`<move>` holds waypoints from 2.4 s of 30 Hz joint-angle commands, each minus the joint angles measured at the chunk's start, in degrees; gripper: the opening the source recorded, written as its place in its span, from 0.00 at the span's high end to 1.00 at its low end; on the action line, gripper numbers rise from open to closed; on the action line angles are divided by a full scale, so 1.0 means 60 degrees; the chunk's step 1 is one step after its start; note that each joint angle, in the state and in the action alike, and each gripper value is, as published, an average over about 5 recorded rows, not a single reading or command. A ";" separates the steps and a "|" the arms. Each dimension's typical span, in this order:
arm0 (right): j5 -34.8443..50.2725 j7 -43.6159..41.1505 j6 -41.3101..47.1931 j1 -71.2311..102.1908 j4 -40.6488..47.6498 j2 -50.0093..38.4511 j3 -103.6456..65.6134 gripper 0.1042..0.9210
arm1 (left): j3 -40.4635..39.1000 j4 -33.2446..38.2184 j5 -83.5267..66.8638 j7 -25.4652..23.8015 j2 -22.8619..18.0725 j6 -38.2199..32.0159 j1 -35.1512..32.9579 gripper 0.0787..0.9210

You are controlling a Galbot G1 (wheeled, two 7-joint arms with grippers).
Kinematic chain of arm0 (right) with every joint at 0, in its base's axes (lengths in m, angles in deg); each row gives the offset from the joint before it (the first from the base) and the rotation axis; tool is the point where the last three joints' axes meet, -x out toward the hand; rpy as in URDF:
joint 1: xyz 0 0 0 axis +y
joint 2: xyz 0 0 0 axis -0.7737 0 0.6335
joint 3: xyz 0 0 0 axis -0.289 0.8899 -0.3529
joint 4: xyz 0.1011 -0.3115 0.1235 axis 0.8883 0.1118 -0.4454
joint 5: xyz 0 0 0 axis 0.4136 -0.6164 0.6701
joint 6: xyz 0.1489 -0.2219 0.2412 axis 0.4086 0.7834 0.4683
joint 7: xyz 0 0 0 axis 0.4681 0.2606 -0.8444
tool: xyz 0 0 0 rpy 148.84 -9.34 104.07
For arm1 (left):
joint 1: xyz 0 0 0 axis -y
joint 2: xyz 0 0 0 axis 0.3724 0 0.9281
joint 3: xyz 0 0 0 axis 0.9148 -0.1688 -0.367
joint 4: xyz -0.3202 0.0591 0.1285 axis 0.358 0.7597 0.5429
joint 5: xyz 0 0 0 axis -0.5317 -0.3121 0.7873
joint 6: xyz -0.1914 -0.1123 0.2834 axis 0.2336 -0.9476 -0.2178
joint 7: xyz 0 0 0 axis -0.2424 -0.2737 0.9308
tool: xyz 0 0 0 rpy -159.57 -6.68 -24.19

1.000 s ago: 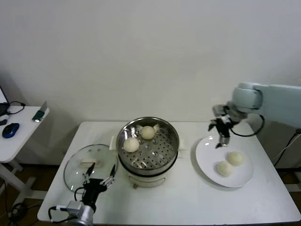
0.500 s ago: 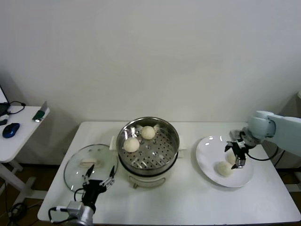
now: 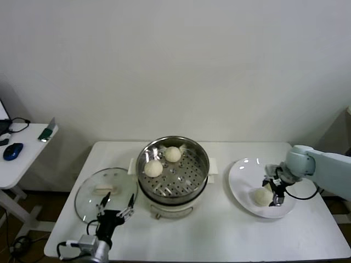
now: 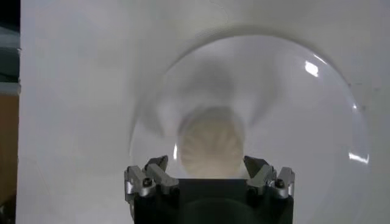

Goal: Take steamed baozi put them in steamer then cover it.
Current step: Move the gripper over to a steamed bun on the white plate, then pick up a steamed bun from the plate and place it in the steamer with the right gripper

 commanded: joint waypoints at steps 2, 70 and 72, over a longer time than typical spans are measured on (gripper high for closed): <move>-0.0309 0.0384 0.0097 0.0836 0.0171 -0.0005 -0.0760 0.12 | -0.0024 0.0027 0.0018 0.0002 0.0027 -0.0005 -0.0008 0.12; -0.3458 -0.0142 -0.6248 -0.4374 -0.2595 0.7014 0.1585 0.37 | 0.0043 0.0225 0.0213 0.0030 -0.0091 -0.0124 -0.0204 0.12; -0.3549 -0.0114 -0.6246 -0.4194 -0.2384 0.7079 0.1600 0.37 | 0.0047 0.0217 0.0208 0.0032 -0.0089 -0.0135 -0.0202 0.12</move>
